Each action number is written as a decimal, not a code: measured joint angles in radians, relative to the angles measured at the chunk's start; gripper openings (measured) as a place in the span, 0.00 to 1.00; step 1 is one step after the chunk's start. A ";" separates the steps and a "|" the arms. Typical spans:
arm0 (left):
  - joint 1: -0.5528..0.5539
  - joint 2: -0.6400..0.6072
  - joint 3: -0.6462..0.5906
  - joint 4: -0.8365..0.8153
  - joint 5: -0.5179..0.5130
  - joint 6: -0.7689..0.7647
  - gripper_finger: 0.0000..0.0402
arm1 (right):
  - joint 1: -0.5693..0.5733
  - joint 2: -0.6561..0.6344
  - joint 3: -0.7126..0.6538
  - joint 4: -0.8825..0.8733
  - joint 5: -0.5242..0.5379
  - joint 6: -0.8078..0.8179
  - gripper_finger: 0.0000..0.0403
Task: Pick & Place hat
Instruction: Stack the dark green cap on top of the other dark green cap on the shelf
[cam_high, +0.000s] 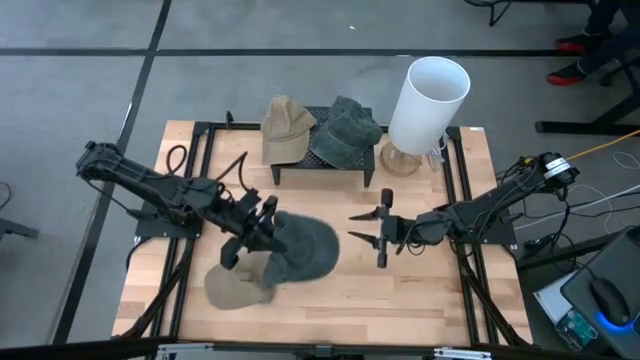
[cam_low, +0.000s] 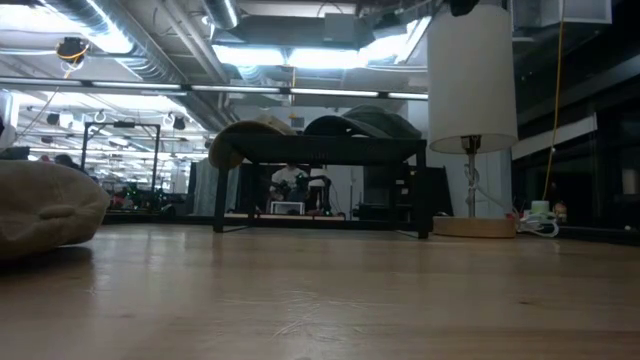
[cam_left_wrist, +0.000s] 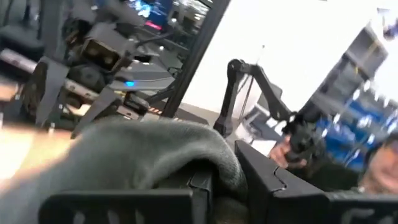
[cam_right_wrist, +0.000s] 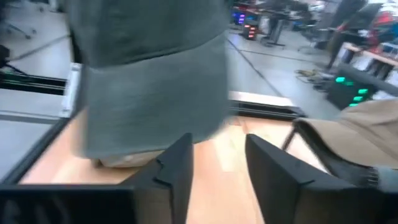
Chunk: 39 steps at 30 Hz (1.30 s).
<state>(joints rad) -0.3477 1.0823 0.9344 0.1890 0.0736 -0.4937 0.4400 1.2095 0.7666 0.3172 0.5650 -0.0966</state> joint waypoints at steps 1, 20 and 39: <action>0.007 -0.003 0.000 0.000 -0.001 -0.036 0.10 | 0.000 0.000 0.000 0.002 0.007 -0.007 0.40; 0.102 0.128 0.001 0.110 -0.107 -0.291 0.10 | -0.097 0.070 0.000 0.243 -0.210 -0.016 0.78; 0.161 0.243 0.001 0.208 -0.046 -0.296 0.11 | -0.123 0.255 0.215 0.066 -0.272 -0.005 0.78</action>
<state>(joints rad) -0.1869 1.3254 0.9352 0.3973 0.0277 -0.7894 0.3170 1.4650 0.9820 0.3831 0.2932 -0.1020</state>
